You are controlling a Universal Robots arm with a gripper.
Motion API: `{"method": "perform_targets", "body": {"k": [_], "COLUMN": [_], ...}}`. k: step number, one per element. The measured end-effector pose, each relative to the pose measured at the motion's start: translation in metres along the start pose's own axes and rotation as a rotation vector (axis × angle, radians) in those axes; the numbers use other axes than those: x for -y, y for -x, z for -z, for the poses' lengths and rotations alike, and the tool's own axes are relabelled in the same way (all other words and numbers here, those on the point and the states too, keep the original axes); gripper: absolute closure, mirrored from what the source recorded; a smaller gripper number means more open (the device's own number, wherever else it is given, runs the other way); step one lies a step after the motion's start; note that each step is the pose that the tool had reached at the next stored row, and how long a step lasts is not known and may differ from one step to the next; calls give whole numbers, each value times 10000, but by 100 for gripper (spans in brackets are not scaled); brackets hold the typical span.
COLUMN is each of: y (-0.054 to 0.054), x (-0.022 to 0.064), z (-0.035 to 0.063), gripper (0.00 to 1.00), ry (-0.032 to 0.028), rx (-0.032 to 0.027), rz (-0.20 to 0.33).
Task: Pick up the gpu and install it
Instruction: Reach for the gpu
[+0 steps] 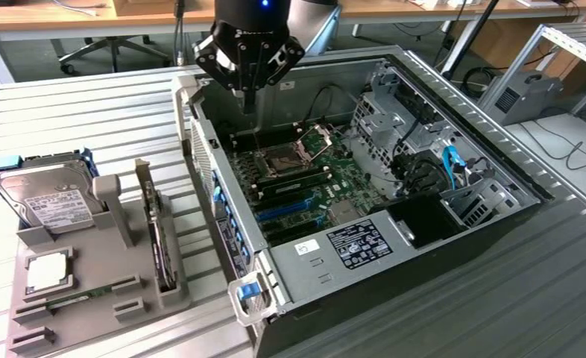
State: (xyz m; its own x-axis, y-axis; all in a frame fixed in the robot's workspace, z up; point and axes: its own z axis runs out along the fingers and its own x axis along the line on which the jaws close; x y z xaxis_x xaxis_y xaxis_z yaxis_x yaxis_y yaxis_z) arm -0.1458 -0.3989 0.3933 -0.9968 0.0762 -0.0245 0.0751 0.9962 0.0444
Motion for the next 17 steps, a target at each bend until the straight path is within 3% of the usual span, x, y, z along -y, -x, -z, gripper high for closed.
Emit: {"method": "perform_targets", "body": {"k": [17], "y": [-56], "x": [4], "z": [2], "gripper": [89], "ry": [0], "rx": [0], "rz": [0]}}
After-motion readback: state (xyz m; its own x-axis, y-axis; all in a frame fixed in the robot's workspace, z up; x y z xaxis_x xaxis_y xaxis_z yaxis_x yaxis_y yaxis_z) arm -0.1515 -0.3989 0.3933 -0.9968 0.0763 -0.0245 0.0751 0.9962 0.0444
